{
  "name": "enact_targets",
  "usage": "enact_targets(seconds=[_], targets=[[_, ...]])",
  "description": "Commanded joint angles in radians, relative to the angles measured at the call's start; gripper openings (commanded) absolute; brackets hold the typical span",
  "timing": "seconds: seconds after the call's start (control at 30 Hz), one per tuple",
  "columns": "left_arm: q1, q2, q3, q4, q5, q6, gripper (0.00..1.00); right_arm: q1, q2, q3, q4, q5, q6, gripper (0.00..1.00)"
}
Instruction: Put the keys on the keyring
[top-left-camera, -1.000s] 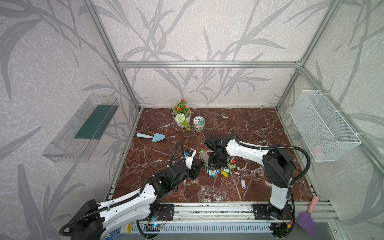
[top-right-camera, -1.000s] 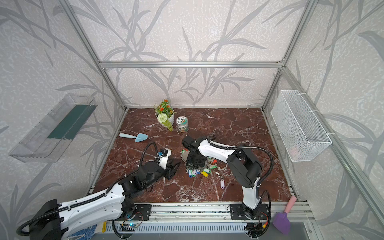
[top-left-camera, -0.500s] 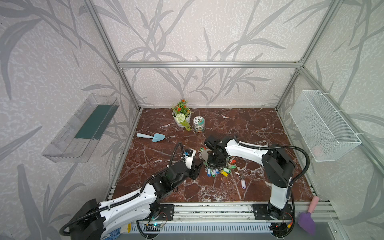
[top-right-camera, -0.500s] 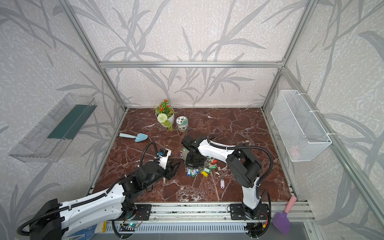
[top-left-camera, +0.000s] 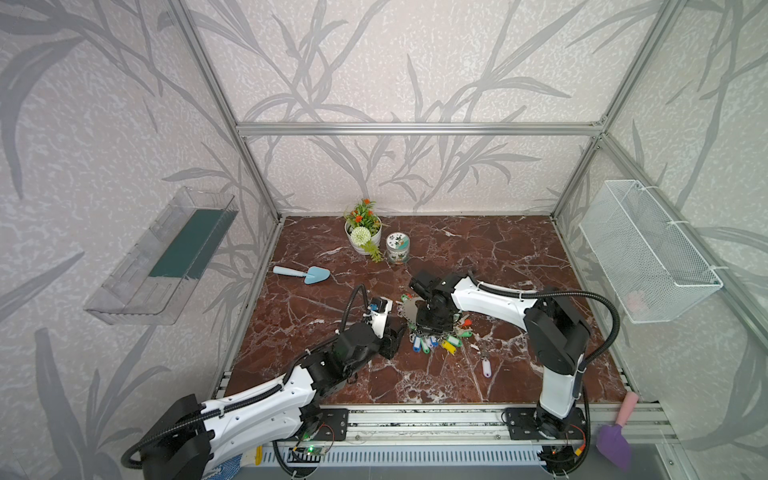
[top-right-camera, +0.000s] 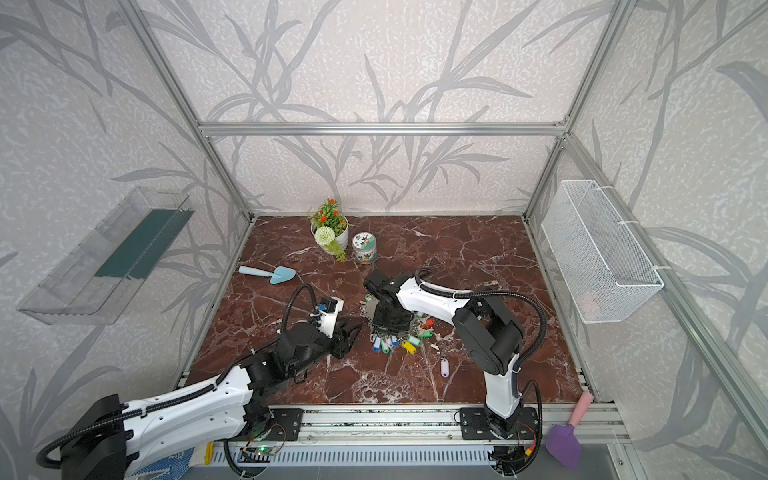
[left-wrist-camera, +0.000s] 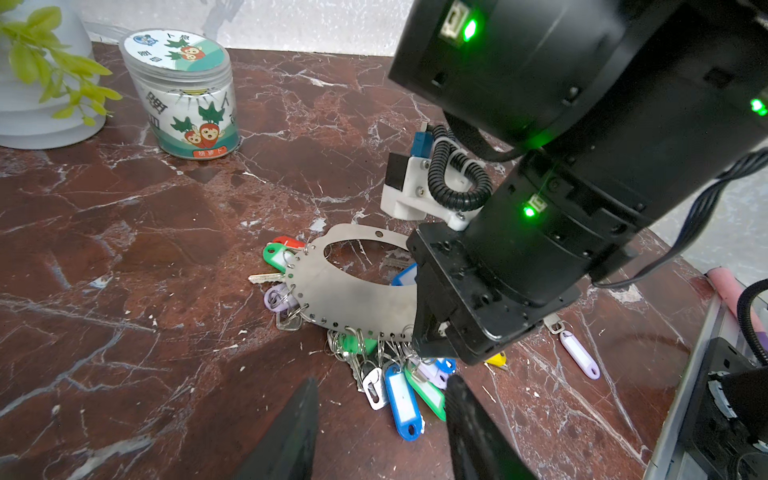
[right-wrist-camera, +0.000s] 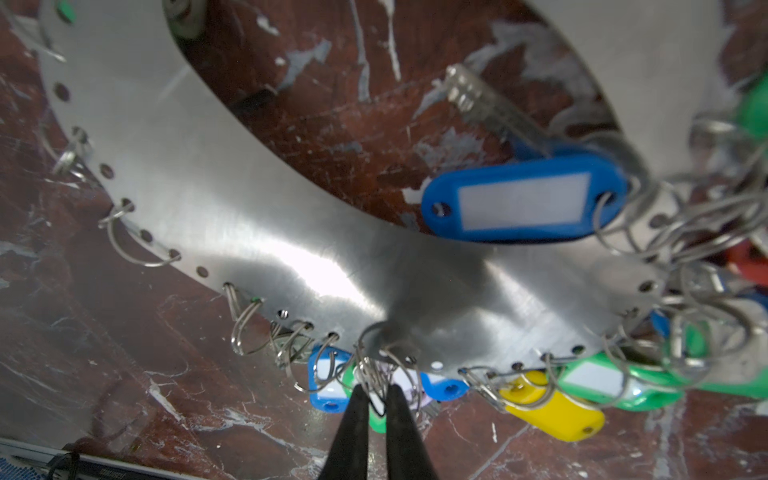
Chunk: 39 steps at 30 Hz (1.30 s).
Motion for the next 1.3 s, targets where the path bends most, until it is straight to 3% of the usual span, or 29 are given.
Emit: enact_targets(seconds=[0.0, 0.53, 1.07, 1.27], targets=[[-0.004, 0.011, -0.002, 0.028, 0.001, -0.010, 0.50, -0.005, -0.021, 0.026, -0.020, 0.033, -0.022, 0.15], [-0.003, 0.034, 0.005, 0.043, 0.013, -0.015, 0.51, -0.008, -0.037, 0.030, -0.005, 0.039, -0.062, 0.14], [-0.004, 0.036, 0.003, 0.048, 0.015, 0.000, 0.51, -0.010, -0.049, 0.037, -0.013, 0.045, -0.060, 0.01], [-0.003, 0.032, 0.020, 0.029, 0.017, 0.038, 0.51, -0.013, -0.092, 0.074, -0.081, 0.056, -0.026, 0.00]])
